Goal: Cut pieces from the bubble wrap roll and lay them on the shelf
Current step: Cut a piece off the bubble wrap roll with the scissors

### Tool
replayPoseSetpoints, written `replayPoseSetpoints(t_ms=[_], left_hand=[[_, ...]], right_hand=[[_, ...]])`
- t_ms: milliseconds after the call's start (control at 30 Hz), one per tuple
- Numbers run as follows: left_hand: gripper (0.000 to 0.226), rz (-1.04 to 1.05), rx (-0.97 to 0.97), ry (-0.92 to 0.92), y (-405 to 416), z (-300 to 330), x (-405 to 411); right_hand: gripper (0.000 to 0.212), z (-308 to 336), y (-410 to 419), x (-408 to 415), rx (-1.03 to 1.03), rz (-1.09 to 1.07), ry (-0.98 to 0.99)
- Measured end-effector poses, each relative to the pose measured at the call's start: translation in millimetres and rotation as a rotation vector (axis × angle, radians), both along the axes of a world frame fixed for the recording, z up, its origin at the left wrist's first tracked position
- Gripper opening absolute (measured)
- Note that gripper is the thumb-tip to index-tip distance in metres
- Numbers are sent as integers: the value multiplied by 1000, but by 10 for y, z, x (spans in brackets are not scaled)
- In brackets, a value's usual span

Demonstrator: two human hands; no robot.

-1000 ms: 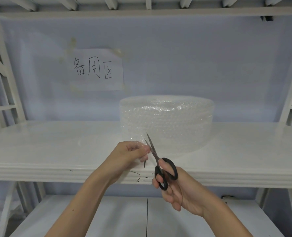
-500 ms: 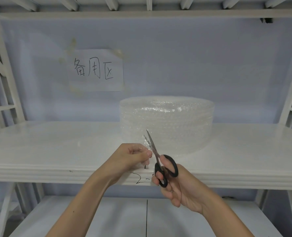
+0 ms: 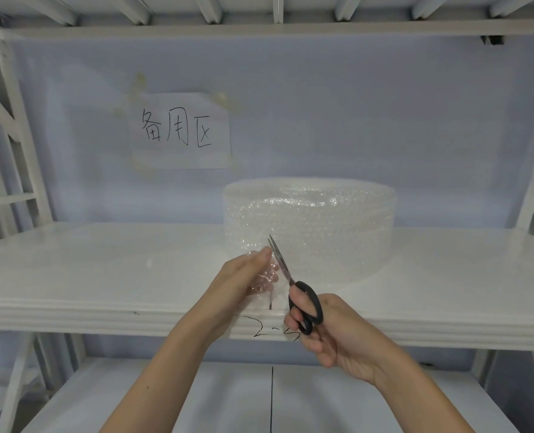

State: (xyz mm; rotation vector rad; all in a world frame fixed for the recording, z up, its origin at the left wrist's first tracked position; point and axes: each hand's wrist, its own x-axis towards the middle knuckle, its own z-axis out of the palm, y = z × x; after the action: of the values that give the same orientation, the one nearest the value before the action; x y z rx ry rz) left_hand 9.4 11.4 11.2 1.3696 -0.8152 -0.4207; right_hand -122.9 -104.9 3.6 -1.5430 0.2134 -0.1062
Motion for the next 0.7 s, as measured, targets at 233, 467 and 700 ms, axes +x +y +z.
replayPoseSetpoints(t_ms=[233, 467, 700], left_hand=[[20, 83, -35, -23, -32, -6, -21], [28, 41, -28, -36, -16, -19, -9], [20, 36, -59, -17, -13, -60, 63]], right_hand=[[45, 19, 30, -15, 41, 26, 17], [47, -1, 4, -77, 85, 99, 64], [44, -62, -11, -119, 83, 122, 57]])
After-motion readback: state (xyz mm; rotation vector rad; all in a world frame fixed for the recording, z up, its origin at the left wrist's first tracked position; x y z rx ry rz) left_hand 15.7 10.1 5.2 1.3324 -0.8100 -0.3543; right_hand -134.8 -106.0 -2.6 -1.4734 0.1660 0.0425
